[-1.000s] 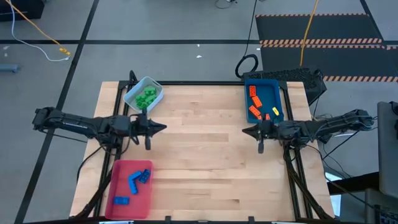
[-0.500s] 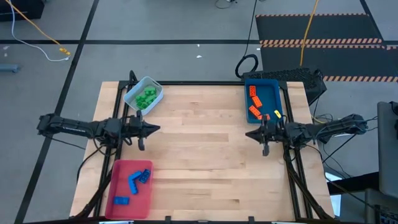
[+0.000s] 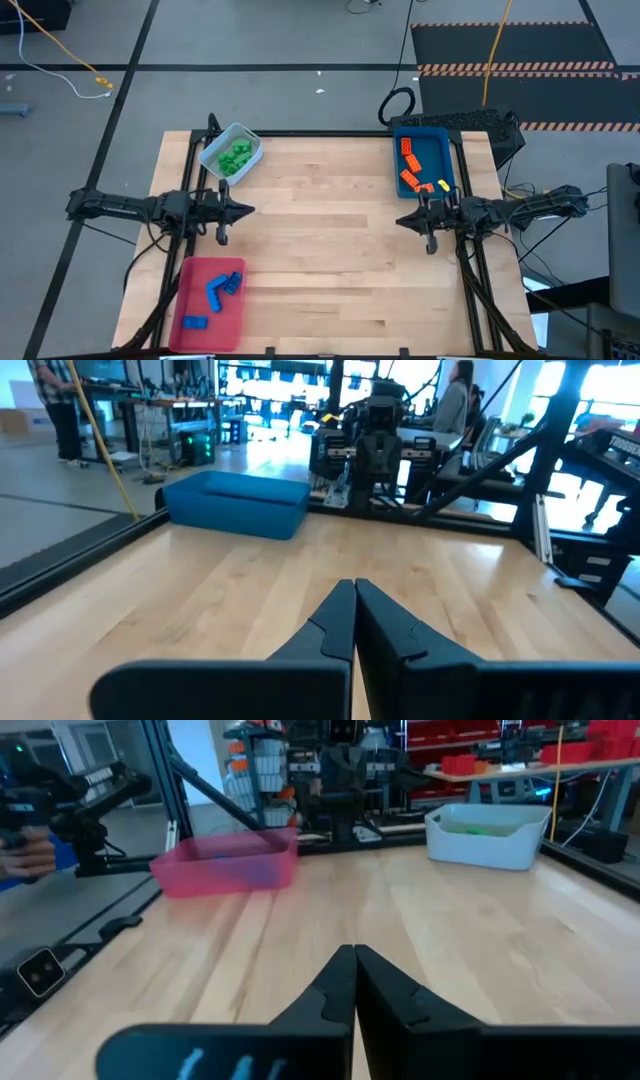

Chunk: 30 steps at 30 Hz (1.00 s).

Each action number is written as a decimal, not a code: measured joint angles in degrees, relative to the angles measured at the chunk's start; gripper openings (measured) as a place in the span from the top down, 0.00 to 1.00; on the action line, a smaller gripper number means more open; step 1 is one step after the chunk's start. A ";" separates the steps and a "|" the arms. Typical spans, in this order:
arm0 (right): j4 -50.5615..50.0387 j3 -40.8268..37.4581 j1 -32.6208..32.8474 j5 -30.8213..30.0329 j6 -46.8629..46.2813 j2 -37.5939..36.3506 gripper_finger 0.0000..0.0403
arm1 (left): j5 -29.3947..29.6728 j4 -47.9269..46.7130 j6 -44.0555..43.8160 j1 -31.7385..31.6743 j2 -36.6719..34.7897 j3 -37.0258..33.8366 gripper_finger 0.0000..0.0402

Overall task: Sort & place blocks by color
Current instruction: Return to Home Position

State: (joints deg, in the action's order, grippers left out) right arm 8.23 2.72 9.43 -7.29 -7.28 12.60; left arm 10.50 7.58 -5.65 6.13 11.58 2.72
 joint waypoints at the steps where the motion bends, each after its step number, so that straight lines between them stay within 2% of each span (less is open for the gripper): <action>1: 0.11 0.00 0.00 0.00 0.11 -0.15 1.00 | -0.02 -0.04 0.00 0.00 -0.45 -0.22 0.99; 19: -4.87 -0.15 0.00 -0.04 0.30 -6.04 1.00 | -0.17 -5.71 -0.31 0.00 -2.41 -0.44 0.99; 30: -5.20 -0.17 0.00 -0.15 0.25 -7.46 1.00 | -1.08 1.12 1.75 0.00 -2.38 -0.45 0.99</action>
State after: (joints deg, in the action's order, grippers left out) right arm 3.03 2.55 9.43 -7.44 -7.03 5.15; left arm 9.42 8.70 -3.90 6.13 9.20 2.27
